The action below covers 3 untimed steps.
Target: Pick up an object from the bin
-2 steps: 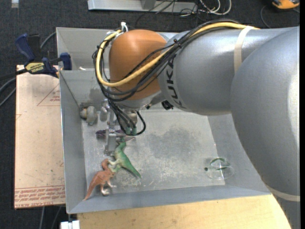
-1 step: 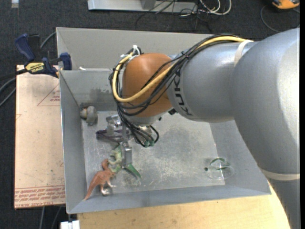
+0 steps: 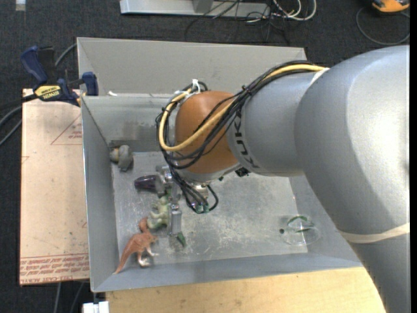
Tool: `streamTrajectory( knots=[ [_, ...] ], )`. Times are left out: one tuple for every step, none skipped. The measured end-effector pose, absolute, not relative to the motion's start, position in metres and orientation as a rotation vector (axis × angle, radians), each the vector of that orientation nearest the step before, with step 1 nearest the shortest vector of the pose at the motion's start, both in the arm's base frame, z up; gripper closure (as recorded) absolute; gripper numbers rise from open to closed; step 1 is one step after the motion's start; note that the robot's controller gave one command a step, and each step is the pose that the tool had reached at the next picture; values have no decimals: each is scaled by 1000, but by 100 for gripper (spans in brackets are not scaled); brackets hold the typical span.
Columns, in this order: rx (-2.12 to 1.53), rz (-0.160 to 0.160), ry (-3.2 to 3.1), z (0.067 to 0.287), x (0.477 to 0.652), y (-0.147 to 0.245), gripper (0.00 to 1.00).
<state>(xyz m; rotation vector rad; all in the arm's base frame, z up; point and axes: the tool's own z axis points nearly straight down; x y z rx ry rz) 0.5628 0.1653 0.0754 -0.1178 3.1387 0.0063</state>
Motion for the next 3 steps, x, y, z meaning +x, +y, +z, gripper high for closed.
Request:
streamTrajectory(
  knots=[
    [-122,7,3138,73,563,164,0],
    [-656,15,3049,77,555,150,100],
    [-656,15,3050,77,554,150,100]
  ],
)
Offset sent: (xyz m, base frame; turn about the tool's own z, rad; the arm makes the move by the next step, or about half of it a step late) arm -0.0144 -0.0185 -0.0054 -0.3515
